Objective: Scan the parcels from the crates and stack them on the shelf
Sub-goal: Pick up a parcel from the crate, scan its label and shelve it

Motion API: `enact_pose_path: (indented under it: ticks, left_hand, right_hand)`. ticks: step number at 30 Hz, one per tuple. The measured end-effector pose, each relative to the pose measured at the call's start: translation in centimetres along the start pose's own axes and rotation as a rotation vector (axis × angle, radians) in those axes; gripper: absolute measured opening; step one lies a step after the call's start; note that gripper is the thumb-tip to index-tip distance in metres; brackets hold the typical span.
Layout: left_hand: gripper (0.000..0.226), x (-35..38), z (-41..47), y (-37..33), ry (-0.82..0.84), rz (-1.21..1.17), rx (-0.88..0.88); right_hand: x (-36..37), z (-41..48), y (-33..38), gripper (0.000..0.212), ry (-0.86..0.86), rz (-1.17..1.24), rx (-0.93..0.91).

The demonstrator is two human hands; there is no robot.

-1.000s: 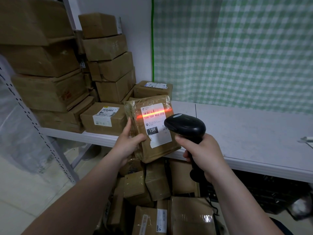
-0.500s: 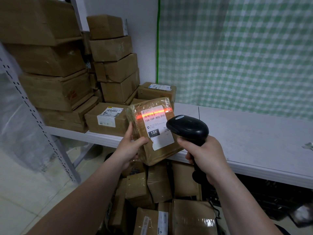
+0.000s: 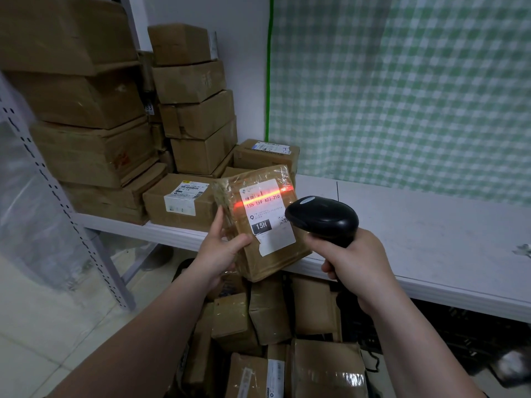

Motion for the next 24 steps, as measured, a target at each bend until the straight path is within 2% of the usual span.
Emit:
enact_pose_path:
  ticks: [5,9,14,18,20,24]
  left_hand:
    - [0.089,0.0,0.0,-0.7,-0.062,-0.063,0.023]
    - [0.056,-0.8,0.7,-2.8,-0.172,-0.204,0.000]
    - [0.080,-4.0,3.3,-5.7,-0.352,-0.387,-0.095]
    - [0.086,-6.3,5.6,-7.1,-0.459,-0.488,-0.151]
    - [0.082,-6.8,6.4,-7.5,-0.472,-0.483,-0.186]
    - [0.059,-6.9,7.9,-7.9,-0.485,-0.456,-0.217]
  right_hand:
    - [-0.2,-0.2,0.3,0.017,0.013,0.134,0.018]
    - [-0.3,0.1,0.3,0.016,0.010,0.173,0.012]
    - [0.3,0.8,-0.2,0.015,0.053,0.173,0.056]
    - [1.0,1.2,-0.7,0.014,0.068,0.166,0.077]
    - [1.3,1.5,-0.8,0.013,0.075,0.166,0.082]
    - [2.0,2.1,-1.2,0.012,0.088,0.159,0.093]
Point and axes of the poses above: each hand's wrist, its own z-axis towards the middle knuckle, its own x-axis out of the palm, y = z × x, the point moved 1 cm from there along z, towards the middle knuckle, and after that the axes turned 4 degrees about x, right-handed, at the moved point
